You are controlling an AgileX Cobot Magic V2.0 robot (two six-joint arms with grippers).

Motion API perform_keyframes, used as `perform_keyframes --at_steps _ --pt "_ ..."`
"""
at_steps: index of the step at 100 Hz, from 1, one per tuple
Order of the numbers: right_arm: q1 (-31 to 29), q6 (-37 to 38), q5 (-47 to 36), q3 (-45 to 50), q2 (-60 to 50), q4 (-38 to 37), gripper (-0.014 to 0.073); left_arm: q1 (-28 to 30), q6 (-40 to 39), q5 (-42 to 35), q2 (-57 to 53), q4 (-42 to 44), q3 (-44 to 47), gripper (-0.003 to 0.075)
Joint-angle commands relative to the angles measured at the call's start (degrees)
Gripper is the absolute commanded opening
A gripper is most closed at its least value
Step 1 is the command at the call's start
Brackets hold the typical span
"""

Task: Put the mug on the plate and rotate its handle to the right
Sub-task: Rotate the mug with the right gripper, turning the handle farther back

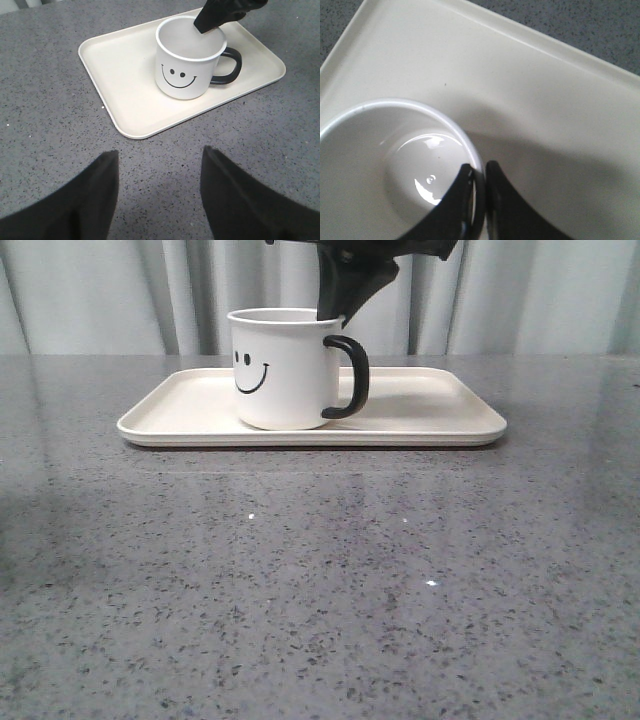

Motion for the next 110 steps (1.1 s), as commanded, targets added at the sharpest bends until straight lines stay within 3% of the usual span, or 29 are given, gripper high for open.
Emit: perform_keyframes --at_steps 1,39,76,110 --pt "-0.2 0.0 -2.0 -2.0 -2.9 0.2 -0.0065 -0.5 0.0 -3.5 -0.5 -0.6 -1.6 0.037" --pt "-0.2 -2.7 1.0 -5.8 -2.9 -0.4 -0.0069 -0.5 0.0 -3.5 -0.5 -0.6 -1.6 0.037" --pt "-0.7 -22.2 7.1 -11.1 -2.9 2.9 -0.0067 -0.5 0.0 -3.4 -0.5 -0.6 -1.6 0.037" --pt "-4.8 -41.0 10.0 -11.1 -2.9 16.6 -0.0067 -0.5 0.3 -2.2 -0.5 -0.6 -1.6 0.037"
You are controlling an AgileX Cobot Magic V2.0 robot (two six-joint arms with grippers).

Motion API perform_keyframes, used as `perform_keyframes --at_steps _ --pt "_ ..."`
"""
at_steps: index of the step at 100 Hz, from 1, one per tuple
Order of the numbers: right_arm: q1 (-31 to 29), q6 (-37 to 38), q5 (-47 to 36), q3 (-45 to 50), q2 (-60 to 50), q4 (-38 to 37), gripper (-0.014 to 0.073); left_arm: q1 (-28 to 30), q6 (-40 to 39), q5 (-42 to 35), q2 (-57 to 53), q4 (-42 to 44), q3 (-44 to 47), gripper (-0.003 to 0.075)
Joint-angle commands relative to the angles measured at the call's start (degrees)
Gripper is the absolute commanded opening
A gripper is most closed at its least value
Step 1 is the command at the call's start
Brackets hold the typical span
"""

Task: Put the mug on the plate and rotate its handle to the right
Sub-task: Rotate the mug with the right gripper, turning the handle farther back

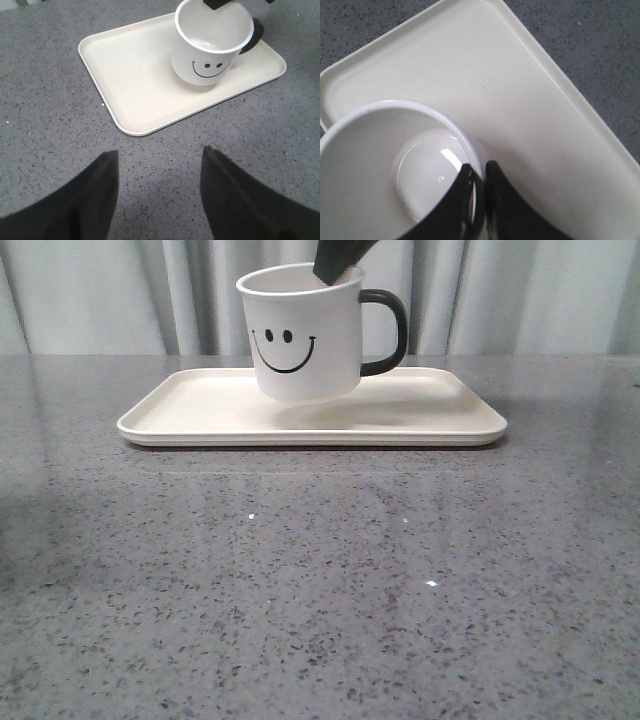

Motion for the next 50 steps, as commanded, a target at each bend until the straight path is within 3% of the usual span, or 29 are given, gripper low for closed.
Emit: perform_keyframes --at_steps 1,50 --pt "-0.9 -6.7 -0.5 -2.1 -3.4 4.5 -0.0067 -0.5 0.2 -2.9 -0.5 -0.6 -1.6 0.037" --pt "-0.9 -14.9 -0.3 -2.2 -0.7 5.1 -0.0067 -0.5 0.8 -2.5 -0.5 -0.6 -1.6 0.037"
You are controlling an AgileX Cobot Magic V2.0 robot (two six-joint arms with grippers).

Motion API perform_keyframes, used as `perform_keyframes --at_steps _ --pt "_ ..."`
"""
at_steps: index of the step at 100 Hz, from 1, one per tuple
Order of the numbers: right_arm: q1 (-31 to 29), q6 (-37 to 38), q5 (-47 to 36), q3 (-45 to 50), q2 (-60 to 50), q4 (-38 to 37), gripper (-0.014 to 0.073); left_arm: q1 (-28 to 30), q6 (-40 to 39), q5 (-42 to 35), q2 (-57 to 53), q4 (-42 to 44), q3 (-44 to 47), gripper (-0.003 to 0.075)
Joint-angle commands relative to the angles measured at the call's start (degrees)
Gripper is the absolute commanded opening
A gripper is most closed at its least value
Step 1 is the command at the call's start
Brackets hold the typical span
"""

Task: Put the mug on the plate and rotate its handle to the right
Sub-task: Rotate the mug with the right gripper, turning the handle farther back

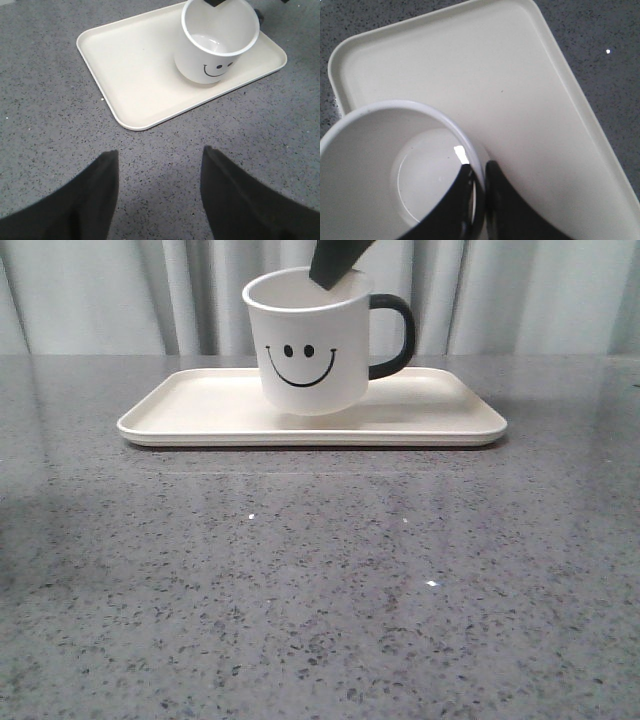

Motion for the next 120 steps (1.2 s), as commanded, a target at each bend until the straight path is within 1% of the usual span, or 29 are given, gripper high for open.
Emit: perform_keyframes --at_steps 1,47,56,68,80,103,120 --pt "-0.3 -2.1 -1.7 -1.9 -1.8 2.3 -0.0067 -0.5 0.2 -3.4 -0.5 -0.6 -1.6 0.037" --pt "-0.3 -5.0 -2.9 -1.9 -1.2 2.4 -0.0062 -0.5 0.5 -3.4 -0.5 -0.6 -1.6 0.037" --pt "-0.3 -5.3 -2.9 -1.9 -1.2 2.4 -0.0001 -0.5 0.5 -3.4 -0.5 -0.6 -1.6 0.037" --pt "-0.3 -5.3 -3.5 -1.9 -1.2 2.4 0.0125 -0.5 0.5 -3.4 -0.5 -0.6 -1.6 0.037" --pt "-0.3 -5.3 -5.1 -1.9 -1.2 2.4 0.0206 -0.5 0.5 -3.4 -0.5 -0.6 -1.6 0.037" --pt "-0.3 -5.3 -6.3 -1.9 -1.2 2.4 0.0297 -0.5 0.5 -3.4 -0.5 -0.6 -1.6 0.037" --pt "-0.4 -5.3 -6.1 -1.9 -1.7 2.4 0.0308 -0.5 0.6 -3.4 -0.5 -0.6 -1.6 0.037"
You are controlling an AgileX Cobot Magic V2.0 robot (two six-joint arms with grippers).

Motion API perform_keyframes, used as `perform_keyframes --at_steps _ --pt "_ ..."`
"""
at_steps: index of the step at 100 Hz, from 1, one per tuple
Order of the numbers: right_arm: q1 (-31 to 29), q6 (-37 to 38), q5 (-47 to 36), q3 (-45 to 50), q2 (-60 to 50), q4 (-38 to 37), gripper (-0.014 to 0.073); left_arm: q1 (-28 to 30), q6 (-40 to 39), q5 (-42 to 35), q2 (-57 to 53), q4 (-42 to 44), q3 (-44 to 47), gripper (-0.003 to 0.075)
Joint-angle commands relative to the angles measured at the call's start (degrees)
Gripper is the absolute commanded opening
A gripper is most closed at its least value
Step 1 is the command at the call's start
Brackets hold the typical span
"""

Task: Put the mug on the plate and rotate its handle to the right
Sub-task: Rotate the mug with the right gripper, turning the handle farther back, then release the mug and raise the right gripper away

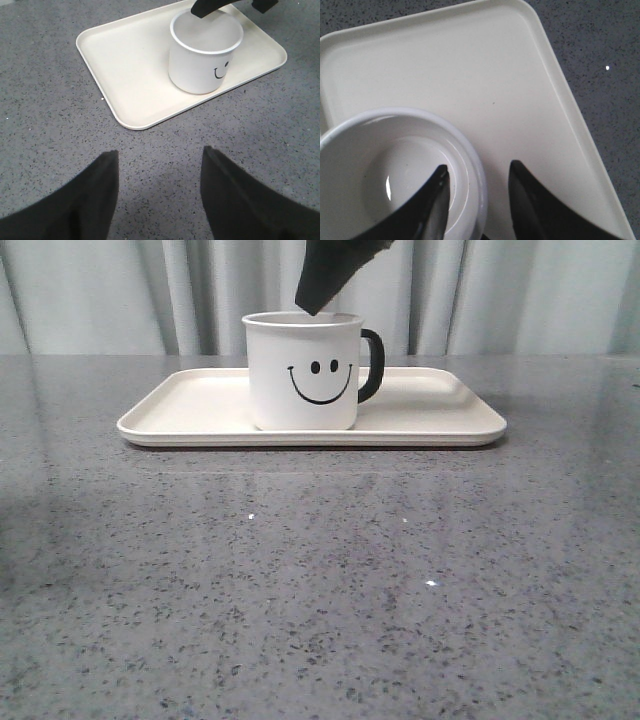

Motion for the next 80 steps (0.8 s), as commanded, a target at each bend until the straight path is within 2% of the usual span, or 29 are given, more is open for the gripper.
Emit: perform_keyframes --at_steps 1,29,63,70,80 --pt "-0.3 -0.6 -2.4 -1.9 -4.0 1.5 0.0308 -0.5 0.0 -3.7 -0.5 -0.5 -1.6 0.037" --pt "-1.6 7.1 -0.3 -1.9 -7.7 2.1 0.0287 -0.5 0.0 -5.3 -0.5 -0.4 -1.6 0.037" --pt "-5.8 15.4 8.1 -1.6 -12.4 5.3 -0.0076 -0.5 0.0 -7.3 -0.5 -0.4 -1.5 0.0366" --pt "-6.5 17.7 8.0 -0.8 -13.7 5.3 -0.0062 -0.5 0.0 -7.7 -0.5 -0.4 -1.2 0.0337" --pt "-6.9 18.3 7.9 1.5 -16.0 5.3 -0.0062 -0.5 0.0 -8.4 -0.6 -0.8 -0.2 0.0234"
